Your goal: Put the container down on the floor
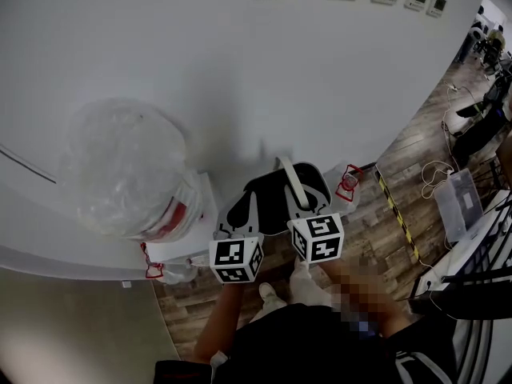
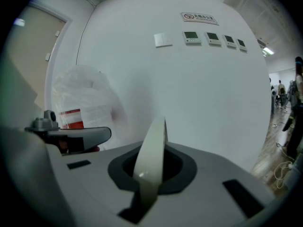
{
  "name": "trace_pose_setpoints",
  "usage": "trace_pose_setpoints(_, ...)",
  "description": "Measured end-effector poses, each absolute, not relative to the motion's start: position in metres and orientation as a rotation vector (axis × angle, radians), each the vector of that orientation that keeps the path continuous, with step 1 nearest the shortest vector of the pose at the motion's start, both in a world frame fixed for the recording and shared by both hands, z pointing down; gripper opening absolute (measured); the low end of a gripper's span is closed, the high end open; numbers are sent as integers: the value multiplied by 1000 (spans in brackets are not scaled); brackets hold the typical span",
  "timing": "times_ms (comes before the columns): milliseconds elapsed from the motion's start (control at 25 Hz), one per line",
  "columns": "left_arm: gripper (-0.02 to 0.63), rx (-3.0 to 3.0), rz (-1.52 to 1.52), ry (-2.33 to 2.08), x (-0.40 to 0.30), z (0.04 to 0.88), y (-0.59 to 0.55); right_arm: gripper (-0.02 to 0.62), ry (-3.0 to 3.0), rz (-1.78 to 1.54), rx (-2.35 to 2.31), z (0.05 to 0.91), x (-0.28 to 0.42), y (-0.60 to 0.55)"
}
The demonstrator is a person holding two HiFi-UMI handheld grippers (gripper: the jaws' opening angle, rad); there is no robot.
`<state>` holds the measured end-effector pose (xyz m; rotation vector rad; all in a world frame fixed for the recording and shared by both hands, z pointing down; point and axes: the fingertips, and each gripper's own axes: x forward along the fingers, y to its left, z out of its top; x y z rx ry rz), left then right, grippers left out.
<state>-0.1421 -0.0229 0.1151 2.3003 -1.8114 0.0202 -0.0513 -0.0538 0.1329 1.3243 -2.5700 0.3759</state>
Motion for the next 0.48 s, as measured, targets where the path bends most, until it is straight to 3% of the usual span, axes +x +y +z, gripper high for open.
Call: trace_pose_setpoints(480, 18, 2143, 78, -1822, -142, 186, -36, 31, -2529, 405, 1279, 183, -51, -77)
